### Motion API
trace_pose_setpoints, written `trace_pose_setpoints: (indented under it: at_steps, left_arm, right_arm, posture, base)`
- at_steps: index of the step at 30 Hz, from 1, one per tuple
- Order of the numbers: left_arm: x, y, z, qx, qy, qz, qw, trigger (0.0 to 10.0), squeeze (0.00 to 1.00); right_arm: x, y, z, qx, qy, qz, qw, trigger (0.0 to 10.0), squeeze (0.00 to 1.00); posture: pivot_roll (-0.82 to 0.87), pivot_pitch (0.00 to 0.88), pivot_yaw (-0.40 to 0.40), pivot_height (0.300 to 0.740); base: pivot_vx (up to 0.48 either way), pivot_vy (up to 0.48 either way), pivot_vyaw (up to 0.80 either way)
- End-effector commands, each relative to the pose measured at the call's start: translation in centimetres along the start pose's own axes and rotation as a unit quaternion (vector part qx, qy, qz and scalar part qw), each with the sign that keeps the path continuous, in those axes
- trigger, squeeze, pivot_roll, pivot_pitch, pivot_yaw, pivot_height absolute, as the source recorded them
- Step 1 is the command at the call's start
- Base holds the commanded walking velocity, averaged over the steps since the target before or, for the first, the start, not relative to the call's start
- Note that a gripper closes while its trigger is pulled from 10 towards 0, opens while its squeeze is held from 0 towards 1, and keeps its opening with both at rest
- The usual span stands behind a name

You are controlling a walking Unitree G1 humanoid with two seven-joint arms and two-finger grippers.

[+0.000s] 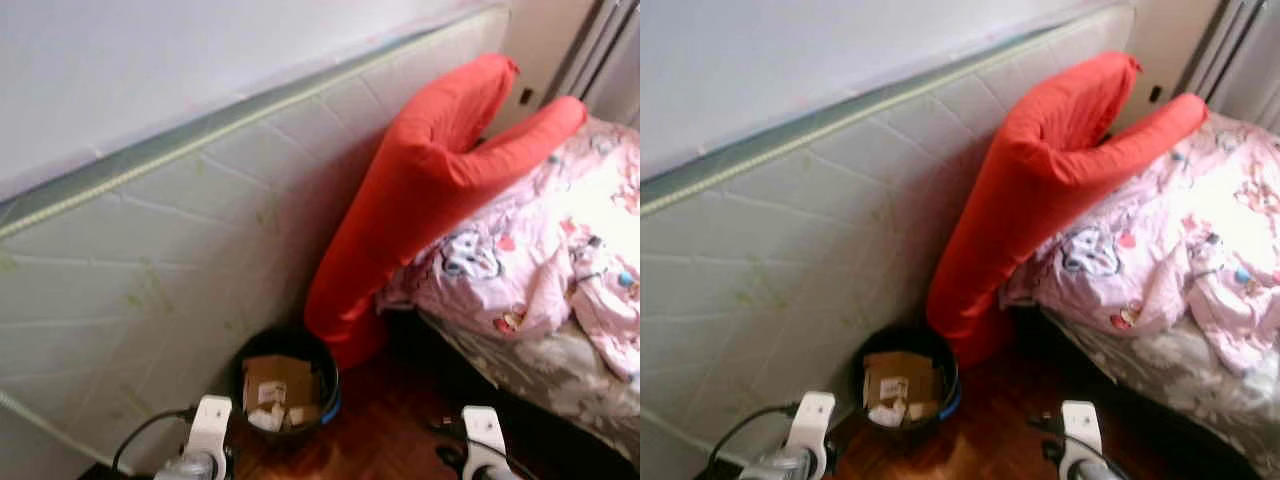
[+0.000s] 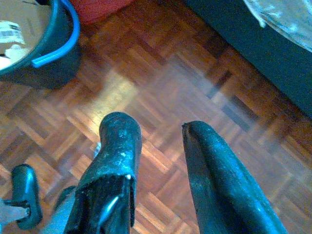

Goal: Clean up the room

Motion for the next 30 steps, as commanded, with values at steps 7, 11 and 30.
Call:
trace_pose_setpoints:
  at_steps: [7,11,30]
  left_arm:
    - [-0.03,-0.16,-0.49,-0.007,-0.008,0.004,1.0,10.0,0.0]
    - [-0.03,-0.11,-0.5,-0.006,-0.008,0.003,1.0,10.0,0.0]
    - [-0.04,0.01,-0.47,-0.003,-0.007,0.002,1.0,10.0,0.0]
  right_arm:
    - [0.07,0.12,-0.58,-0.005,-0.01,-0.002,1.0,10.0,0.0]
    - [0.07,0.18,-0.61,-0.005,-0.012,-0.003,1.0,10.0,0.0]
    - [0.05,0.32,-0.6,-0.005,-0.011,-0.004,1.0,10.0,0.0]
  posture:
    - [-0.05,0.0,-0.012,0.74]
    - [-0.05,0.0,-0.013,0.74]
    - [-0.05,0.0,-0.013,0.74]
  base:
    - [0.0,-0.309,0.0]
    - [0.0,-0.308,0.0]
    - [0.0,-0.31,0.0]
Point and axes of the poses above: a point about 5 cm out from each wrist's last joint towards the gripper, its own x axis pointing back from the gripper into the wrist, its own y axis along the axis of the wrist's last joint, z = x × y, the point moved 1 cm from there along -x, pointing out of the wrist towards the gripper, and after that the axes turned 7 degrees about -x, right-handed, at the moved point
